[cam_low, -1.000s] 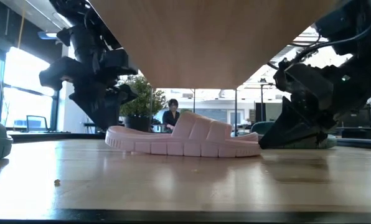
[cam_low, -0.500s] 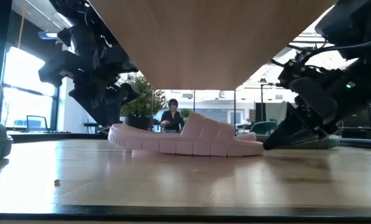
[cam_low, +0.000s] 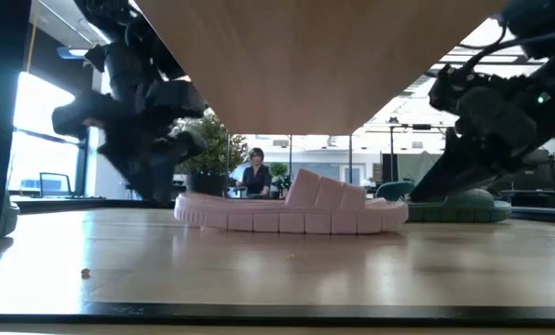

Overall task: Pick and place slides into the shelf
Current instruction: Put the pink slide under the shelf aligned with the other pink slide

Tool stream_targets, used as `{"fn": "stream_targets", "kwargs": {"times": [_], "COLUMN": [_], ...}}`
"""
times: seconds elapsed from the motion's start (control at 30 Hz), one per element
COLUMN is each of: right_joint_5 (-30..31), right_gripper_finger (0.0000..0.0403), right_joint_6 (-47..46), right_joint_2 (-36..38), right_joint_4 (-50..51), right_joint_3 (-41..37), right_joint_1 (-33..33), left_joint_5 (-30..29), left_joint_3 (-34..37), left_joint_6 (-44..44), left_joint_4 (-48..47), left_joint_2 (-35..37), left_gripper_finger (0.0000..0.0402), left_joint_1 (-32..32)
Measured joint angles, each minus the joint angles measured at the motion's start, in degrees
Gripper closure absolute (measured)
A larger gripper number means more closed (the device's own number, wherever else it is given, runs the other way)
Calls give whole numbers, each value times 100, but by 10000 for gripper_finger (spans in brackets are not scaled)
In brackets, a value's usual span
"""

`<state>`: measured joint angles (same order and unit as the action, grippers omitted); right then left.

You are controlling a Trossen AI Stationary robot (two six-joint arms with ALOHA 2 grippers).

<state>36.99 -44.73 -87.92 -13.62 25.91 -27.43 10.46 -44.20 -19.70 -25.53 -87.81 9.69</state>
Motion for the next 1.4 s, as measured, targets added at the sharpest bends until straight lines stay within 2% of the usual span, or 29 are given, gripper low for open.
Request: {"fn": "stream_targets", "kwargs": {"times": [0.1,0.23,0.3,0.4,0.53,0.63,0.73,0.87,1.03,1.17,1.23,1.4], "right_joint_5": [125,495,539,144,-611,-903,-1388,-2111,-2645,-2880,-2931,-2841], "right_gripper_finger": [403,403,403,403,403,403,403,403,403,403,403,403], "right_joint_6": [-163,-939,-1209,-1124,-751,-499,-145,300,574,626,615,608], "right_joint_2": [415,1118,1481,1936,2414,2760,2996,2926,2449,1976,1769,1315], "right_joint_4": [686,2412,2746,2524,1434,621,52,5,-155,-435,-932,-1564], "right_joint_3": [1,-13,-90,-365,-976,-1468,-1678,-1522,-1399,-1387,-1387,-1382], "right_joint_1": [-31,-24,59,317,898,1304,1782,2411,2990,3161,3163,3162], "left_joint_5": [43,48,46,46,42,43,43,43,43,43,43,43], "left_joint_3": [-20,-3,-9,-5,-5,-3,-3,0,2,2,2,4], "left_joint_6": [69,151,169,174,199,291,353,362,364,371,373,375], "left_joint_4": [74,29,31,0,-19,9,18,43,73,142,187,191], "left_joint_2": [17,10,13,13,13,13,13,15,15,15,17,17], "left_gripper_finger": [291,291,291,291,291,291,291,291,291,291,291,291], "left_joint_1": [0,0,0,0,5,2,2,2,2,2,2,2]}}
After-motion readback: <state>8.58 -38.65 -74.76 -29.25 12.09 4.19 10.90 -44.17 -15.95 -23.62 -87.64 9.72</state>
